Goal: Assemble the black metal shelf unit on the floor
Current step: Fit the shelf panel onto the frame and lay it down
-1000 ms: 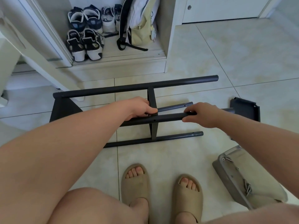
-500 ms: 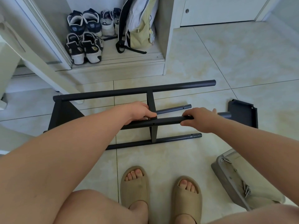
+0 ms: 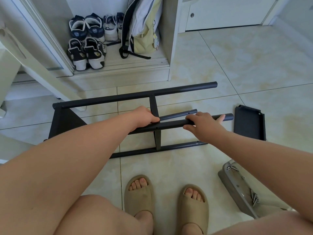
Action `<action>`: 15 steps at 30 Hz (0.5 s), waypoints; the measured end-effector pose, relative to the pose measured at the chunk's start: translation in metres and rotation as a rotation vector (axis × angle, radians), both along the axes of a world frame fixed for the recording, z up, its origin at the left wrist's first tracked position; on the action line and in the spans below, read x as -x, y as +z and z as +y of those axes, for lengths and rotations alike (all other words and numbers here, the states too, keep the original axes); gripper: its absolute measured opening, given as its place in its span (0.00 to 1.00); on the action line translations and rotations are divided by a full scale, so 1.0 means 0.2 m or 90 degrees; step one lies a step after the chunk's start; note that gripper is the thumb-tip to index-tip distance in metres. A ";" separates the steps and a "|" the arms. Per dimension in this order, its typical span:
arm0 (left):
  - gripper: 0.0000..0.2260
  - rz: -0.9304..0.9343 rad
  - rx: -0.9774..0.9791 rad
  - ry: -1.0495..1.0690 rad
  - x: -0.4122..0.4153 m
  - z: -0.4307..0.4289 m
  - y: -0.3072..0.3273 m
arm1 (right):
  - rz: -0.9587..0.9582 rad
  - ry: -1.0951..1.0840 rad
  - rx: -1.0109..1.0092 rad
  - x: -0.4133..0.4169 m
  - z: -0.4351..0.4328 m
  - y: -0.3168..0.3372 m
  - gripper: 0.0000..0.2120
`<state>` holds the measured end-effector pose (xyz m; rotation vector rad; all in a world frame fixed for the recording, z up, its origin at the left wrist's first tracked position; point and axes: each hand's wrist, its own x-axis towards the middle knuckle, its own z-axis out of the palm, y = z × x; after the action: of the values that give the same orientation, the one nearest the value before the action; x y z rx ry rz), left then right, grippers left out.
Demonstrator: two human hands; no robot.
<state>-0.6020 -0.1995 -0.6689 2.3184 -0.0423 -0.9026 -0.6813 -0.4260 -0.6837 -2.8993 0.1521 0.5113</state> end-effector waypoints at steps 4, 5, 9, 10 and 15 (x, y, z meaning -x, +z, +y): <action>0.12 -0.058 -0.025 0.020 0.07 -0.05 -0.01 | -0.009 0.052 0.011 0.07 -0.06 0.01 0.21; 0.14 -0.080 -0.040 0.042 0.09 -0.07 0.00 | -0.014 0.077 0.010 0.10 -0.09 0.01 0.24; 0.25 -0.264 -0.164 0.101 0.14 -0.19 0.04 | -0.033 0.139 0.050 0.25 -0.27 0.02 0.32; 0.24 -0.343 -0.175 0.072 0.15 -0.23 0.06 | -0.034 0.135 0.065 0.29 -0.33 0.02 0.33; 0.17 -0.570 -0.001 -0.181 0.27 -0.53 0.13 | 0.021 0.075 0.114 0.52 -0.61 0.04 0.33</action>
<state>-0.6560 -0.3062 -0.6421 2.5647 -0.7510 0.0840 -0.7849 -0.5484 -0.6756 -3.0891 0.0318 0.5946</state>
